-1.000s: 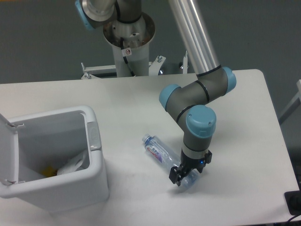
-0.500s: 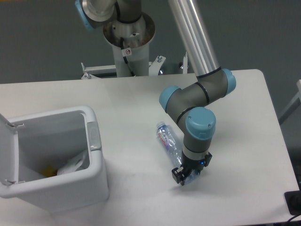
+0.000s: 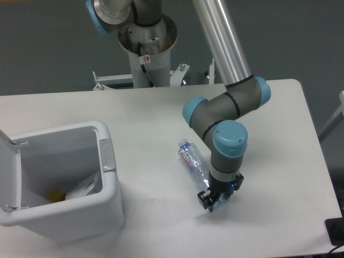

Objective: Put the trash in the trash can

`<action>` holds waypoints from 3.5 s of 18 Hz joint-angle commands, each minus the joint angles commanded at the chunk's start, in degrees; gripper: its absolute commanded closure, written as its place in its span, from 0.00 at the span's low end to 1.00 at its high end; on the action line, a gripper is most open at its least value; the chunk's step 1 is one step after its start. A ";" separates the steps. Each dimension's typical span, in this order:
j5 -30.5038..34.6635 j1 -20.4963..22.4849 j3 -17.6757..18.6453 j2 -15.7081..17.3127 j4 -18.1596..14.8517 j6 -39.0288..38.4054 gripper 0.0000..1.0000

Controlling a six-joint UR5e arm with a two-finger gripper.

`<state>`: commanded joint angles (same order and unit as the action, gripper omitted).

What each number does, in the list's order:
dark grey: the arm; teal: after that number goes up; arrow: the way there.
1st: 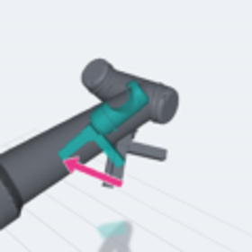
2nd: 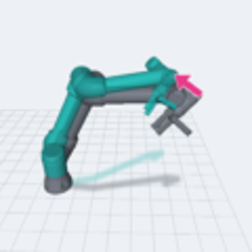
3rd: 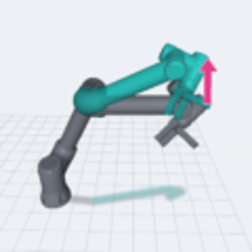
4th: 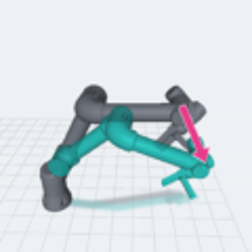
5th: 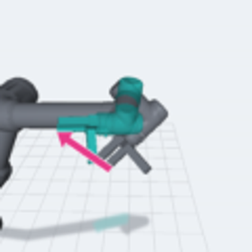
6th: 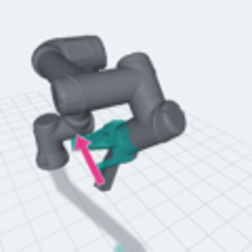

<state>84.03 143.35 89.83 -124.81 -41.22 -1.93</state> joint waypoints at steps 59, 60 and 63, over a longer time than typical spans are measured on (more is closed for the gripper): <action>-3.17 -0.01 -14.86 18.02 1.26 17.19 0.00; -3.25 0.96 -14.60 18.46 -2.60 21.32 0.00; -2.64 3.33 -14.68 20.04 -13.95 31.70 0.00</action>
<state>81.38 146.68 75.15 -104.78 -55.17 29.77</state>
